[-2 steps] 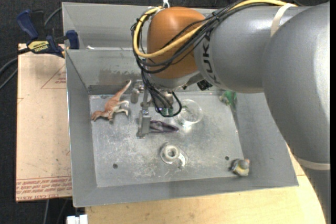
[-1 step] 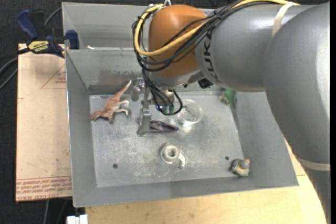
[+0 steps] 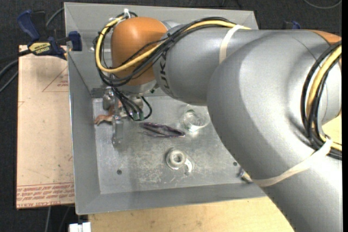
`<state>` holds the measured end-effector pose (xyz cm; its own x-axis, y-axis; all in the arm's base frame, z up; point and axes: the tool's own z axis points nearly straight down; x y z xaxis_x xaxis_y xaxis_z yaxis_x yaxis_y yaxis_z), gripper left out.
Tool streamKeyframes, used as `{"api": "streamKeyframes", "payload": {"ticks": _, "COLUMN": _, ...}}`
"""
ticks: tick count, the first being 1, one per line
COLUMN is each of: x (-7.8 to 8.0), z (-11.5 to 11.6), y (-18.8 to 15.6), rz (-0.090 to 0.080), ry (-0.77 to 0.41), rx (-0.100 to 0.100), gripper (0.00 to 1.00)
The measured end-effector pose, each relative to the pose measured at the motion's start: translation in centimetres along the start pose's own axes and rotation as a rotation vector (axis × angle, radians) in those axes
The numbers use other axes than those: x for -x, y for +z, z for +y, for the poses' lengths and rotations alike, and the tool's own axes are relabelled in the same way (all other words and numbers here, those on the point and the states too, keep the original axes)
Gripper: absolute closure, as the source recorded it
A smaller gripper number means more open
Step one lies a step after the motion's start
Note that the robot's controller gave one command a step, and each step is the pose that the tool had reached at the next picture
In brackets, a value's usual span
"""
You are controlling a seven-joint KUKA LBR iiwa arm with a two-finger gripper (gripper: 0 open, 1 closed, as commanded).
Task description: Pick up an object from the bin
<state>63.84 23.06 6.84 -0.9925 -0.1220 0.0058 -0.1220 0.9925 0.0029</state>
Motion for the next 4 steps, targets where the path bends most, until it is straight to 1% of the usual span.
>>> {"api": "streamKeyframes", "payload": {"ticks": 1, "x": 0.9, "z": -0.8, "y": -6.2, "rz": -0.012, "ry": -0.097, "rx": 0.000, "gripper": 0.00}}
{"api": "streamKeyframes", "payload": {"ticks": 2, "x": -0.1, "z": -1.8, "y": -3.1, "rz": -0.001, "ry": -0.014, "rx": 0.001, "gripper": 0.00}}
{"api": "streamKeyframes", "payload": {"ticks": 3, "x": 0.9, "z": -1.8, "y": -0.2, "rz": -0.014, "ry": -0.309, "rx": 0.000, "gripper": 0.00}}
{"api": "streamKeyframes", "payload": {"ticks": 4, "x": 0.6, "z": -0.4, "y": -0.1, "rz": -0.004, "ry": -0.114, "rx": 0.003, "gripper": 1.00}}
